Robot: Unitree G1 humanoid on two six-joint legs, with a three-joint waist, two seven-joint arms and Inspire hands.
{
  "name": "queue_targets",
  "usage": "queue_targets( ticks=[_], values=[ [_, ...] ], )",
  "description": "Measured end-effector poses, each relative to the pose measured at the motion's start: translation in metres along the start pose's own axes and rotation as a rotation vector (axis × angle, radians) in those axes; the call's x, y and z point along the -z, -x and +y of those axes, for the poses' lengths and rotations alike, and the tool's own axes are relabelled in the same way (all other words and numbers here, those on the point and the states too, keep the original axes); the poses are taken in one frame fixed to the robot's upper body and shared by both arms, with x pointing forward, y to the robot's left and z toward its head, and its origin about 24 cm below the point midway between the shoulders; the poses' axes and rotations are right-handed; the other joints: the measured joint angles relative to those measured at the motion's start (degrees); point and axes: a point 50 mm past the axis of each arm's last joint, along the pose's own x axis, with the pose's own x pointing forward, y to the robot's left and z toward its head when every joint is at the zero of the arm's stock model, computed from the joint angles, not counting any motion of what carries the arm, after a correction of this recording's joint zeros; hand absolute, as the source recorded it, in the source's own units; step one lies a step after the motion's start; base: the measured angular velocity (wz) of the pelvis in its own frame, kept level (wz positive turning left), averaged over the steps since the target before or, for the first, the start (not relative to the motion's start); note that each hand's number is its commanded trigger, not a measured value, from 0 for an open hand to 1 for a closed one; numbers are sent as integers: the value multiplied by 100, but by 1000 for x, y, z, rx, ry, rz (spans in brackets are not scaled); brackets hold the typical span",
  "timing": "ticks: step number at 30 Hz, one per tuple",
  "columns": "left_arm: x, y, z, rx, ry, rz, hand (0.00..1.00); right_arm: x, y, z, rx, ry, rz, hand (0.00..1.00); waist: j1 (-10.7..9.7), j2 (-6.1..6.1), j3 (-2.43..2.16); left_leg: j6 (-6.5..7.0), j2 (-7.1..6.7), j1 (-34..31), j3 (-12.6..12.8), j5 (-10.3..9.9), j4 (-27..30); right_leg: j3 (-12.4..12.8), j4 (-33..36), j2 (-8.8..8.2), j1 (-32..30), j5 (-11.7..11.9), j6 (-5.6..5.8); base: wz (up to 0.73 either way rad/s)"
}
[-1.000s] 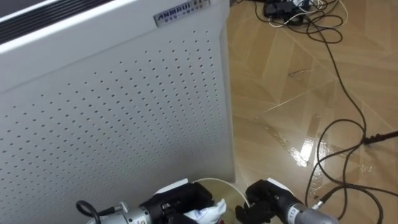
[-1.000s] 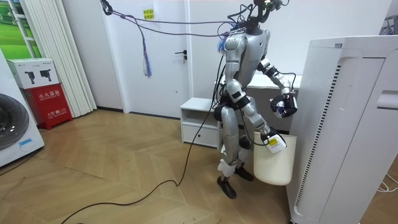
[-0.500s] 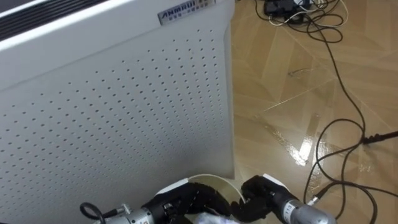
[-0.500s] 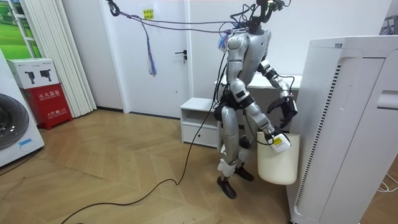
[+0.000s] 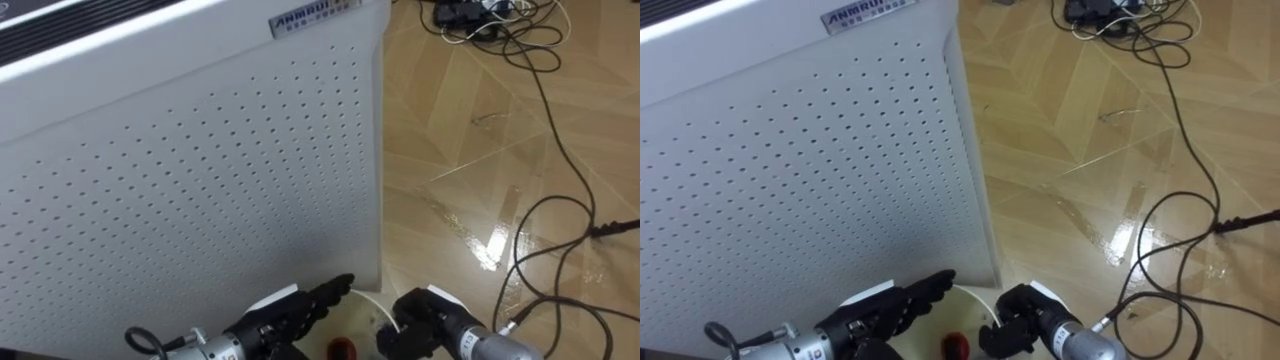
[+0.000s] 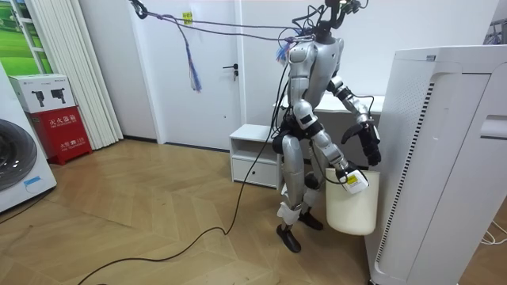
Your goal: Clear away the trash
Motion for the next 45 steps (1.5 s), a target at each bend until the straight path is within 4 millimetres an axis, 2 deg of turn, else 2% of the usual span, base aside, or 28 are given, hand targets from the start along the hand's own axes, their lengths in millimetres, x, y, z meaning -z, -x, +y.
queue_targets(
  ticks=[7,12,18,19,22,23,24,25,26,31,35,38,42,45],
  values=[
    [1,1,2,-30,-2,3,0,1,1,-2,0,-1,3,100,12,18,-12,0,-3,35,-16,0,44,5,9,-9,39,0,0,0],
    [8,4,5,-42,5,36,0,6,3,-2,-3,-18,10,100,11,29,-16,0,3,161,4,0,51,-38,-27,-9,201,1,2,3],
    [23,12,-2,-38,45,72,0,22,10,-5,1,-19,34,100,5,74,-50,1,-3,300,6,0,-5,-55,-170,13,384,40,30,1],
    [28,15,-6,-35,62,81,0,30,14,-4,1,-25,47,100,-5,92,-83,1,-8,364,7,0,-61,-82,-223,13,457,48,41,6],
    [48,28,-13,-57,130,133,0,55,24,0,1,-62,105,100,-4,85,-115,1,-20,656,11,0,-204,-93,-345,10,744,39,79,2],
    [61,36,-17,-85,176,165,0,65,29,3,0,-74,129,100,-14,64,-179,1,-29,758,12,0,-268,-105,-405,13,848,32,88,0],
    [66,40,-19,-99,195,179,0,70,31,4,0,-79,141,100,-14,49,-201,1,-31,811,8,0,-291,-106,-420,16,900,32,91,0],
    [77,47,-23,-118,242,209,0,79,36,7,-2,-89,166,100,-16,0,-219,1,-34,937,6,0,-327,-107,-468,24,1035,26,100,0],
    [88,57,-29,-146,290,236,0,88,40,12,-3,-103,189,100,-4,-67,-264,1,-39,1065,13,0,-406,-111,-552,39,1152,23,106,0],
    [121,95,-53,-261,472,306,0,125,64,19,48,-228,265,100,-73,-286,-315,3,-30,1577,31,-1,-655,-255,-868,76,1745,17,143,13],
    [150,126,-79,-394,695,377,0,150,83,28,113,-327,329,100,-70,-370,-300,11,-38,1961,27,-9,-773,-251,-1096,119,2149,24,194,0],
    [165,138,-89,-472,781,439,0,165,93,33,156,-394,376,100,-90,-377,-277,34,-24,2078,28,-28,-815,-252,-1223,164,2314,47,215,6],
    [176,151,-95,-580,879,465,0,172,99,37,198,-472,384,100,-89,-402,-268,36,-15,2126,93,-31,-857,-244,-1222,165,2327,48,213,-4],
    [185,159,-105,-676,981,476,0,178,103,36,237,-528,398,100,-99,-373,-277,40,-13,2204,151,-51,-874,-238,-1231,162,2387,50,214,-7]
  ],
)
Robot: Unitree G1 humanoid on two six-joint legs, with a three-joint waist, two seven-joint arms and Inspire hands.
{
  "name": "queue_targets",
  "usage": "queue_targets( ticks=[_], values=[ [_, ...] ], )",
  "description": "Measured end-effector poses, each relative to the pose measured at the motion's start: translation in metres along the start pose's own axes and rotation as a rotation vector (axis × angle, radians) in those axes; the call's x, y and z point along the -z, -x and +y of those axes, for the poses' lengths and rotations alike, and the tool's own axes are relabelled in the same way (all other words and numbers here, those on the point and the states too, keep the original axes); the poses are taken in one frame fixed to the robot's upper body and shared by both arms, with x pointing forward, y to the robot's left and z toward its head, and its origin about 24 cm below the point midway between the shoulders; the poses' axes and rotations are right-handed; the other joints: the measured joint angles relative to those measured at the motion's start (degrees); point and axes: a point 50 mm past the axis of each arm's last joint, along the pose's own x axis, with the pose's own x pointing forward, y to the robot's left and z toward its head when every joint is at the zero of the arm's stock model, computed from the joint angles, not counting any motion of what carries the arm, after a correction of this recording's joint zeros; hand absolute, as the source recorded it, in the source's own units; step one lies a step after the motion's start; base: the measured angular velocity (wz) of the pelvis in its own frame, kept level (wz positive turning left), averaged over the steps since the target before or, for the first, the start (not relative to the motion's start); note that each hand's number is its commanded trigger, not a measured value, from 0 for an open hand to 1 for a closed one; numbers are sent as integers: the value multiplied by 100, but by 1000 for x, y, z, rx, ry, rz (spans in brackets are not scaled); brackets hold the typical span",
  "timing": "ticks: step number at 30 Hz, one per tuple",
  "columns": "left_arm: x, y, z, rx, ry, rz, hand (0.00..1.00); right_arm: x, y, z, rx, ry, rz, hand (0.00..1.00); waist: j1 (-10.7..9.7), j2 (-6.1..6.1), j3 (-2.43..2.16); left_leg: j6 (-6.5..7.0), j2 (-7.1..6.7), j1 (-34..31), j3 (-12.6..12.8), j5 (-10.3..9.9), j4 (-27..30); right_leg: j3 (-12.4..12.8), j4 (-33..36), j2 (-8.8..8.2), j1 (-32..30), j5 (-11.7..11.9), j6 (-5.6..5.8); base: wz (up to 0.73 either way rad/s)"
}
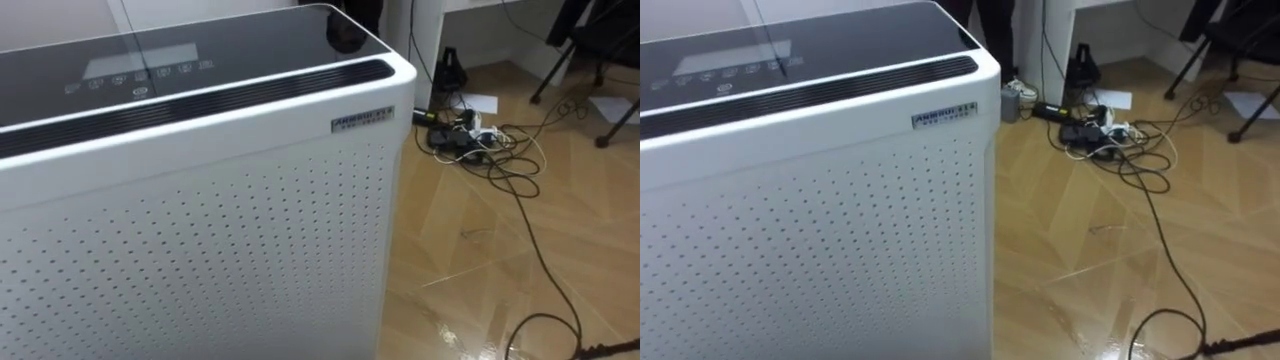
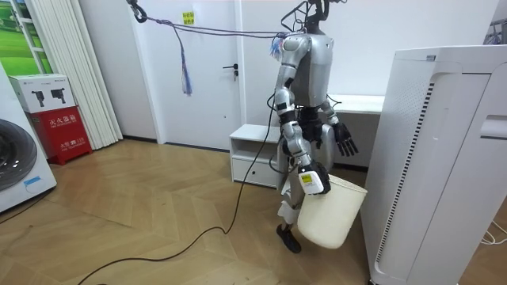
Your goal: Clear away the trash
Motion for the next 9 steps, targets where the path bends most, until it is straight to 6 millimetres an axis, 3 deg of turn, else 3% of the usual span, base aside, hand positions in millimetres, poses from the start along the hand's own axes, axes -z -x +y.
queue_targets(
  ticks=[9],
  values=[
    [42,17,23,-234,190,124,0,48,11,-12,130,-203,168,100,-66,-6,-1,-1,-4,221,4,-8,-89,-14,-184,21,266,8,17,0]
  ],
)
